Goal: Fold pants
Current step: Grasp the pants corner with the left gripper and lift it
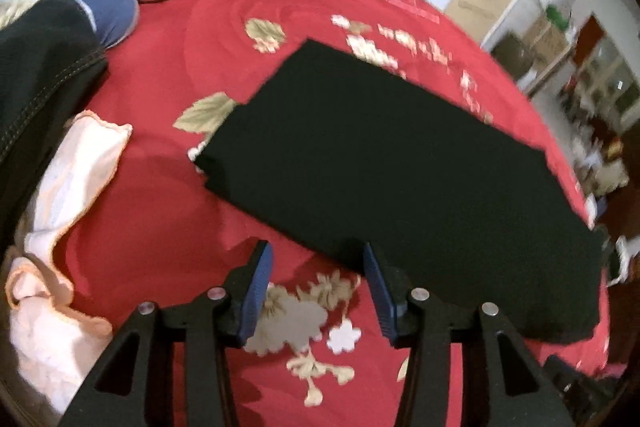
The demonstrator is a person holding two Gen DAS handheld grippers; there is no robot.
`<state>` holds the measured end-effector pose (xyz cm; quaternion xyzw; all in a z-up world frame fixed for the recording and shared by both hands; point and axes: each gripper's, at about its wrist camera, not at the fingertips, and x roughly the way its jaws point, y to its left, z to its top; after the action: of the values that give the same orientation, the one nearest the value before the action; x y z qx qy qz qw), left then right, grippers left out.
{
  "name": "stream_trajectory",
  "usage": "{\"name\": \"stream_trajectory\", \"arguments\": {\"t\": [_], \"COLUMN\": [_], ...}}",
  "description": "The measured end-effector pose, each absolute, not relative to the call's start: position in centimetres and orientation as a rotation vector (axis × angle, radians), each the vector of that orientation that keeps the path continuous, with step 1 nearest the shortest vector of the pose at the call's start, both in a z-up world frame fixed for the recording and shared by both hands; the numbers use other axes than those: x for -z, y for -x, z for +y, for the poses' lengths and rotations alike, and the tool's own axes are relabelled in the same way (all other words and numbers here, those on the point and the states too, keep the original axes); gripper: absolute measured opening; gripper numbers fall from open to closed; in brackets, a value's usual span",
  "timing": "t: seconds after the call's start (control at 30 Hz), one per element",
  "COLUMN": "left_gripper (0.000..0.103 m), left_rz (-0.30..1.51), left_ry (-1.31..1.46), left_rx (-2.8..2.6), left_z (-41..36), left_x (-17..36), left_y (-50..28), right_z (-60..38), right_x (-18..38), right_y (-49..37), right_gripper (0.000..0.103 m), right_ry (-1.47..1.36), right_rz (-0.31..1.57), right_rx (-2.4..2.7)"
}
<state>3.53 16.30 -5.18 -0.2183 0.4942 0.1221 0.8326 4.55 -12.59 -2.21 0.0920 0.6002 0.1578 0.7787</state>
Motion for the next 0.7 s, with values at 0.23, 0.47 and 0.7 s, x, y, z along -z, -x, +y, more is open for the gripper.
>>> {"name": "stream_trajectory", "arguments": {"t": [0.23, 0.47, 0.7], "left_gripper": [0.051, 0.050, 0.043], "left_rz": [0.969, 0.861, 0.828], "left_ry": [0.543, 0.684, 0.712], "left_rx": [-0.271, -0.267, -0.266], "left_z": [18.7, 21.2, 21.8], "left_x": [5.4, 6.1, 6.3], "left_y": [-3.4, -3.7, -4.5], "right_z": [-13.1, -13.7, -14.3], "right_x": [2.2, 2.1, 2.1], "right_y": [-4.8, -5.4, -5.7], "right_gripper": [0.042, 0.044, 0.044], "right_ry": [-0.259, -0.331, -0.411], "right_rz": [1.288, 1.274, 1.269], "right_rx": [-0.362, -0.388, -0.409]}}
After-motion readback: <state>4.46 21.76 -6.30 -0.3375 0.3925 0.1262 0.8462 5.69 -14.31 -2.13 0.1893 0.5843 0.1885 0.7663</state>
